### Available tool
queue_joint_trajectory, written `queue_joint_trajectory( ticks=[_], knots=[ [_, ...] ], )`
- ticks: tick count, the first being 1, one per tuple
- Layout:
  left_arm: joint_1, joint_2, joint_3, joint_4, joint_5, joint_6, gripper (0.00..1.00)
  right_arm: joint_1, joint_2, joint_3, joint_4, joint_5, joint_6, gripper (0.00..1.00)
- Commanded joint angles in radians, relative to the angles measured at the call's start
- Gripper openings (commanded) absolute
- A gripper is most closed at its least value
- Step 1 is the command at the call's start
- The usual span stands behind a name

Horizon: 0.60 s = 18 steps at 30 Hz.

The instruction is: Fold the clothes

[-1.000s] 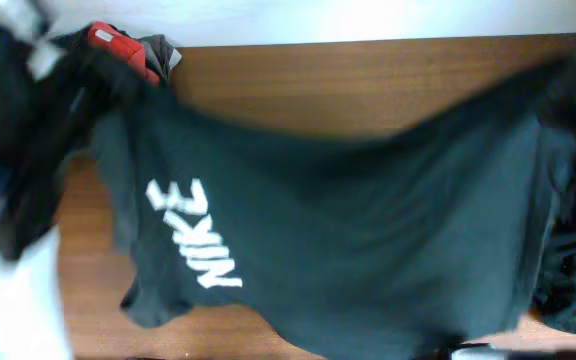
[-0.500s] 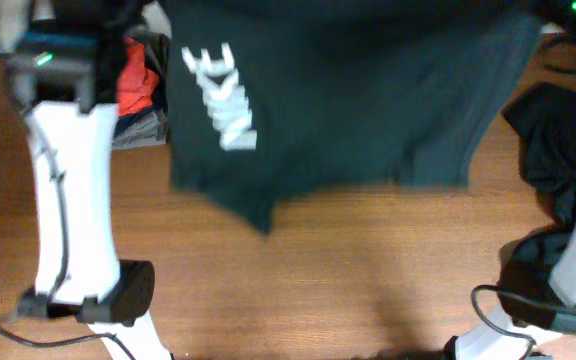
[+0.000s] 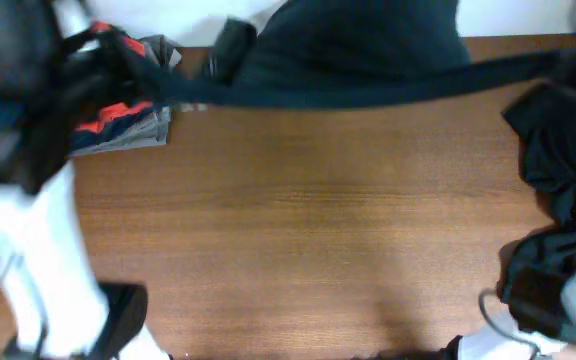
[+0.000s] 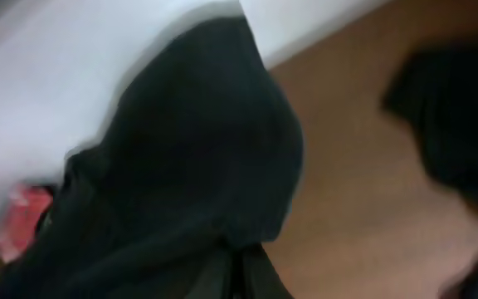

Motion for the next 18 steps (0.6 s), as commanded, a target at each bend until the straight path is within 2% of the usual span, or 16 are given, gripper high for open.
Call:
queue_joint_trajectory(
  ticks=[1, 10, 14, 18],
  knots=[
    [-0.002, 0.153, -0.131, -0.022, 0.053, -0.018, 0.01, 0.032, 0.064, -0.143, -0.018, 0.082, -0.029, 0.04],
    [-0.001, 0.293, -0.436, -0.022, 0.094, -0.032, 0.01, 0.030, 0.064, -0.472, 0.012, 0.170, -0.051, 0.04],
    [-0.003, 0.292, -0.527, -0.023, 0.107, -0.008, 0.01, 0.021, 0.064, -0.550, 0.027, 0.187, -0.051, 0.04],
    [-0.014, 0.292, -0.554, -0.023, 0.186, 0.053, 0.01, 0.005, 0.064, -0.579, 0.021, 0.222, -0.051, 0.04]
  ],
)
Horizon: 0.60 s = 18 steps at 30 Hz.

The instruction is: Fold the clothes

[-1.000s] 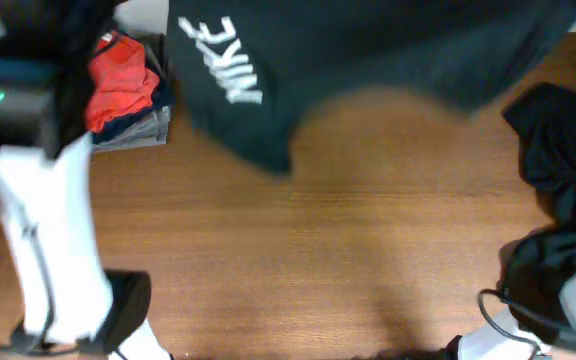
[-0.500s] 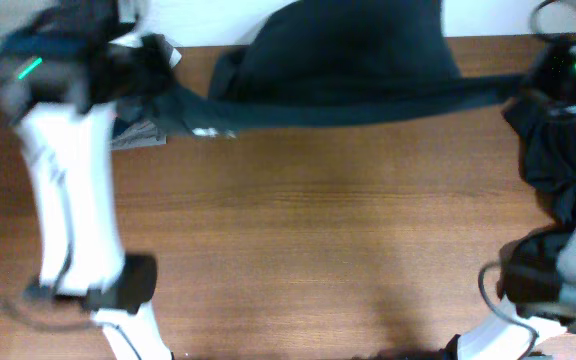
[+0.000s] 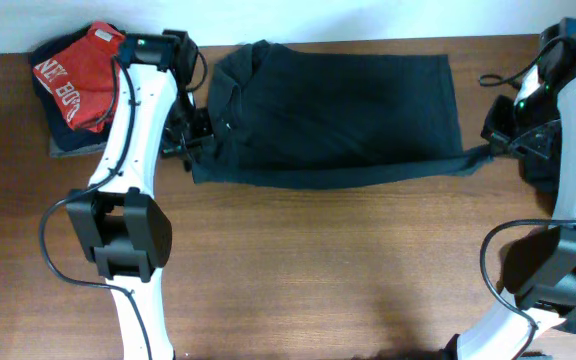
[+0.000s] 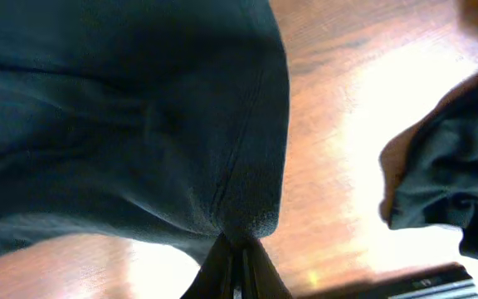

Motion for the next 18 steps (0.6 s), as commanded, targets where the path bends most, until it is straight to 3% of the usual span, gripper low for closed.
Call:
queue_joint_trajectory(
  ticks=[1, 10, 18],
  knots=[
    [-0.014, -0.038, -0.010, -0.002, 0.091, 0.064, 0.01, -0.021, -0.042, -0.011, -0.012, 0.063, -0.007, 0.04],
    [-0.080, -0.102, -0.040, -0.002, 0.093, 0.136, 0.01, -0.092, -0.042, -0.012, -0.045, 0.079, -0.045, 0.08],
    [-0.079, -0.309, -0.325, -0.002, 0.003, 0.082, 0.01, -0.110, -0.042, -0.065, -0.044, 0.072, -0.045, 0.07]
  ],
)
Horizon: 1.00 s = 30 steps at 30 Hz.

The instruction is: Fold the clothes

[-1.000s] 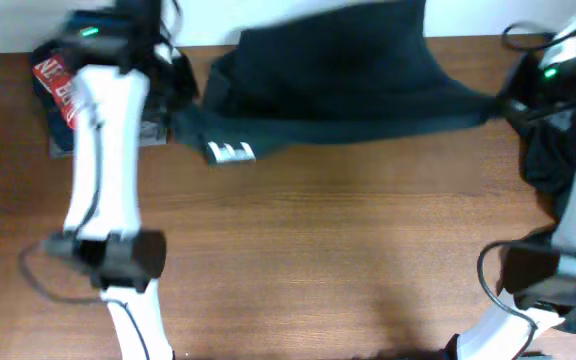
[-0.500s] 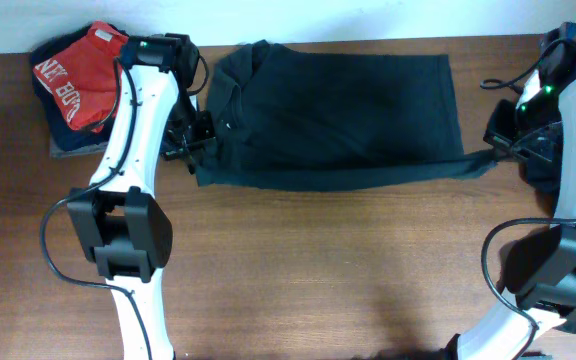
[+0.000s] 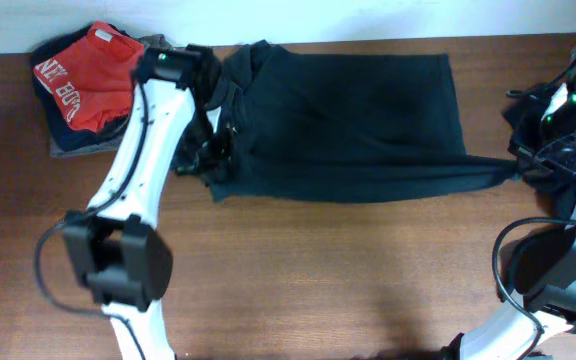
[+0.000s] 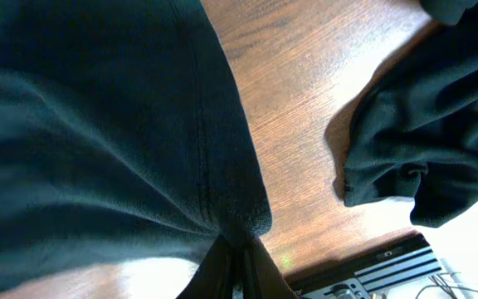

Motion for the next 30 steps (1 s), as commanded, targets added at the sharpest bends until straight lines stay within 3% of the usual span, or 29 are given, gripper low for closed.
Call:
queue_joint_trajectory(
  ticks=[1, 13, 17, 25, 30],
  knots=[
    [0.009, -0.115, -0.119, -0.002, -0.042, -0.017, 0.01, -0.003, -0.031, -0.028, -0.005, 0.019, -0.007, 0.07],
    [0.008, -0.155, -0.349, 0.006, -0.060, -0.025, 0.01, -0.004, -0.076, -0.096, -0.006, 0.038, -0.002, 0.04],
    [0.008, -0.155, -0.382, 0.030, -0.060, -0.025, 0.01, -0.005, -0.158, -0.171, -0.006, 0.135, 0.047, 0.04],
    [0.007, -0.155, -0.392, 0.034, -0.060, -0.025, 0.01, -0.011, -0.367, -0.310, 0.002, 0.136, 0.069, 0.04],
    [0.004, -0.155, -0.393, 0.052, -0.060, -0.025, 0.09, -0.011, -0.463, -0.435, 0.059, 0.151, 0.096, 0.05]
  ],
)
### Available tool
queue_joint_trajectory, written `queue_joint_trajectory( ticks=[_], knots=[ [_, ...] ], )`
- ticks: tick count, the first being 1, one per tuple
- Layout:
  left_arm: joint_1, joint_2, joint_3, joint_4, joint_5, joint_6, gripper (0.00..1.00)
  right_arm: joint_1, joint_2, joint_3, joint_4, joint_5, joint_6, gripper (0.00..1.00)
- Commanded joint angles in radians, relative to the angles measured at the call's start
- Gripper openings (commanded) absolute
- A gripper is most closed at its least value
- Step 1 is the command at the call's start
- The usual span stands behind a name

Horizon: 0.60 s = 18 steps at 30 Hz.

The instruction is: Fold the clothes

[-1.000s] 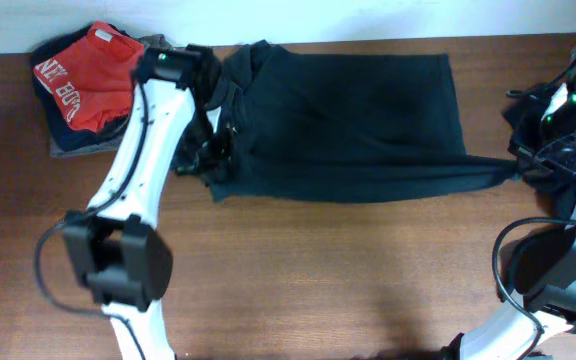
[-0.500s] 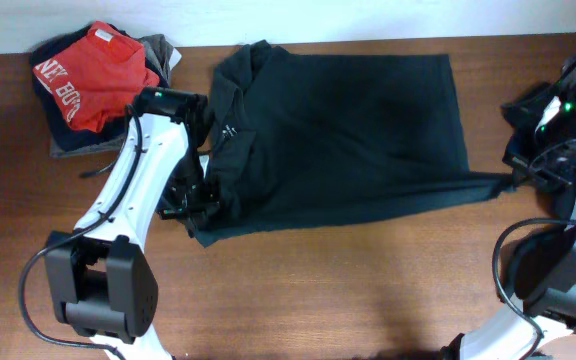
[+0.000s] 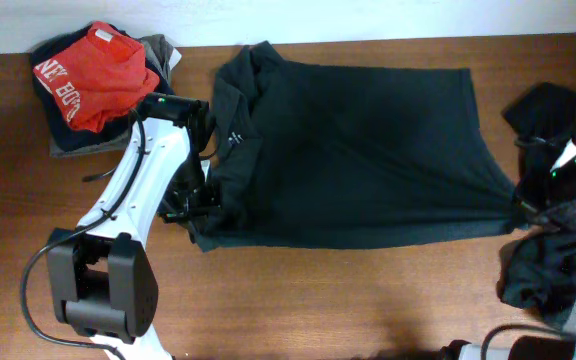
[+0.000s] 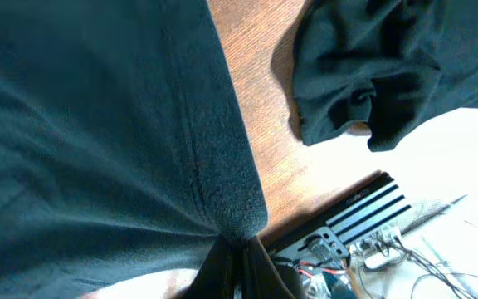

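Observation:
A dark navy garment lies spread over the back half of the table, its near edge stretched between both grippers. My left gripper is shut on its near left corner. At the table's right edge my right gripper is shut on the near right corner. In the right wrist view the cloth fills the frame, pinched at the hem by the right gripper.
A folded stack topped by a red printed shirt sits at the back left corner. A crumpled black garment lies heaped at the right edge, beside my right arm. The wooden table extends toward the front.
Both grippers have moved toward the front of the table with the garment's near corners. The cloth now covers more of the table and lies flatter.
First the garment hung stretched in a narrow band across the back of the table, held at both ends. Then it lay bunched along the back edge. Each later moment its held near edge sat farther forward, and now it is spread wide.

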Motion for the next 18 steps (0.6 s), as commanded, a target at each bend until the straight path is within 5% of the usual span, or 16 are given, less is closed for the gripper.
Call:
queue_joint_trajectory(
  ticks=[1, 10, 18],
  knots=[
    [-0.003, -0.015, -0.008, 0.002, -0.018, -0.010, 0.09, -0.010, -0.050, -0.097, 0.042, 0.045, 0.030, 0.05],
    [-0.050, -0.015, -0.150, 0.085, -0.014, -0.010, 0.09, -0.010, -0.060, -0.385, 0.204, 0.044, 0.096, 0.05],
    [-0.060, -0.016, -0.181, 0.097, -0.015, -0.060, 0.09, -0.010, -0.061, -0.411, 0.229, 0.090, 0.158, 0.04]
  ],
)
